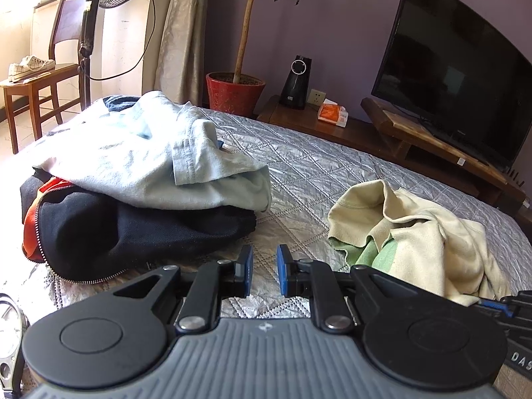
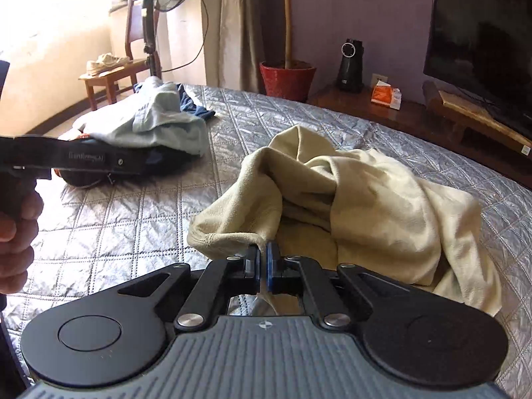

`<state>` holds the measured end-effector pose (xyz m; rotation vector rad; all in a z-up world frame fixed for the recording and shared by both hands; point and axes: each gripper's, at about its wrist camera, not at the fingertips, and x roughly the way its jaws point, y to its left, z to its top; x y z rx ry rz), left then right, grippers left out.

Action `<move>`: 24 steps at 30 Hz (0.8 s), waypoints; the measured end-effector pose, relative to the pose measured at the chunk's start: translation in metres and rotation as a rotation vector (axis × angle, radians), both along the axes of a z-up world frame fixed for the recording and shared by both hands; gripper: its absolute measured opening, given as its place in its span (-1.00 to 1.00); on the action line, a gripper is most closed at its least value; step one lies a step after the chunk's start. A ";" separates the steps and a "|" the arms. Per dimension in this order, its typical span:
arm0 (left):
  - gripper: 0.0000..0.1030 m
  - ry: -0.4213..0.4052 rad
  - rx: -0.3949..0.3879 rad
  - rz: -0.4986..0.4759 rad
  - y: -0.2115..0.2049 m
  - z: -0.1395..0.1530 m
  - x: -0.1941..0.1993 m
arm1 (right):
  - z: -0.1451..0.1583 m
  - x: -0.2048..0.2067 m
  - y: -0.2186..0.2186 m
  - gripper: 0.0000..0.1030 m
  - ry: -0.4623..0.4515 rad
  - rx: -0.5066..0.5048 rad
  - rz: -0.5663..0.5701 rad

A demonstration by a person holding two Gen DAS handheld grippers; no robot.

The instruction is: Fold clothes

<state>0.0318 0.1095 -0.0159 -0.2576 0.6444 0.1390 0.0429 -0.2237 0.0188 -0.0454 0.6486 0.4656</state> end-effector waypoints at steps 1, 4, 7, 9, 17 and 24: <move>-0.73 -0.003 -0.004 0.005 0.001 0.001 0.000 | 0.014 -0.004 -0.010 -0.91 -0.019 0.061 -0.027; -0.73 -0.012 -0.009 0.018 0.004 0.003 -0.001 | 0.053 -0.021 -0.029 -0.91 -0.069 0.225 -0.072; -0.73 -0.024 0.003 0.036 0.007 0.005 -0.002 | 0.064 -0.035 0.005 -0.77 -0.027 0.169 0.103; -0.73 -0.027 0.026 0.058 0.009 0.005 -0.003 | 0.060 -0.039 0.023 -0.72 0.070 0.149 0.223; -0.73 0.014 0.014 0.066 0.016 -0.001 0.001 | 0.085 -0.005 0.024 -0.05 -0.073 -0.080 0.279; -0.73 0.030 0.013 0.046 0.012 -0.006 0.005 | 0.033 0.085 0.079 -0.23 0.069 -0.268 0.385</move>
